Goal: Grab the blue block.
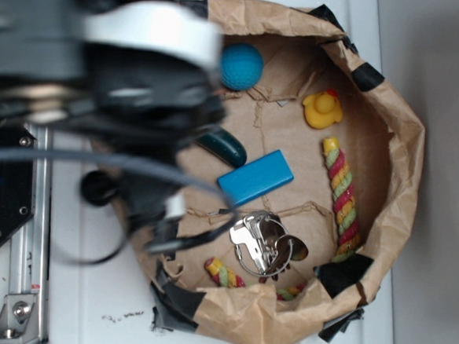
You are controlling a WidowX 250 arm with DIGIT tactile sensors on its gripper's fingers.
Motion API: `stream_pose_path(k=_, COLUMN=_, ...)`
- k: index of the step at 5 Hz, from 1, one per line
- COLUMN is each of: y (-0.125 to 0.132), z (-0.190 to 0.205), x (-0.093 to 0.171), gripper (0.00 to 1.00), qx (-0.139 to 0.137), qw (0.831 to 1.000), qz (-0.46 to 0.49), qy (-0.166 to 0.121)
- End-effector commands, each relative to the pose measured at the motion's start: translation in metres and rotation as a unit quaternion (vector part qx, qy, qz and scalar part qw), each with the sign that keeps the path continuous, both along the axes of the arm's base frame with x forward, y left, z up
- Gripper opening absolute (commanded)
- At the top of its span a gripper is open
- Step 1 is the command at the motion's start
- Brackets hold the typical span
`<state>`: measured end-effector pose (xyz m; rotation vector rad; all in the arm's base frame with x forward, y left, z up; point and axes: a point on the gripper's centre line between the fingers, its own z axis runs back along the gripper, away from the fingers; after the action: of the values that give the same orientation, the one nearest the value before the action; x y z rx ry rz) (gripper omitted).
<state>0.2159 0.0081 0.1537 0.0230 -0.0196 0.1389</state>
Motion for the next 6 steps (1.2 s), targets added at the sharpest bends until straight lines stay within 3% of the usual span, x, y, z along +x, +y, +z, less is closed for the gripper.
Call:
stream_pose_path(k=1, y=0.027, z=-0.072, x=0.079, gripper=1.00, qx=-0.001, qw=1.000, qz=0.024, qy=-0.014)
stream_pose_path(k=2, y=0.013, z=-0.104, x=0.084, gripper=1.00, qx=-0.033, qw=0.999, qz=0.033, qy=-0.004)
stream_pose_path(k=3, y=-0.003, z=-0.118, x=0.079, gripper=1.00, qx=-0.039, qw=0.998, qz=0.034, qy=0.019)
stream_pose_path(k=4, y=-0.018, z=-0.131, x=0.065, gripper=1.00, qx=-0.041, qw=0.997, qz=0.045, qy=0.037)
stream_pose_path(k=6, y=-0.044, z=-0.168, x=0.036, gripper=1.00, qx=-0.015, qw=0.995, qz=0.033, qy=0.089)
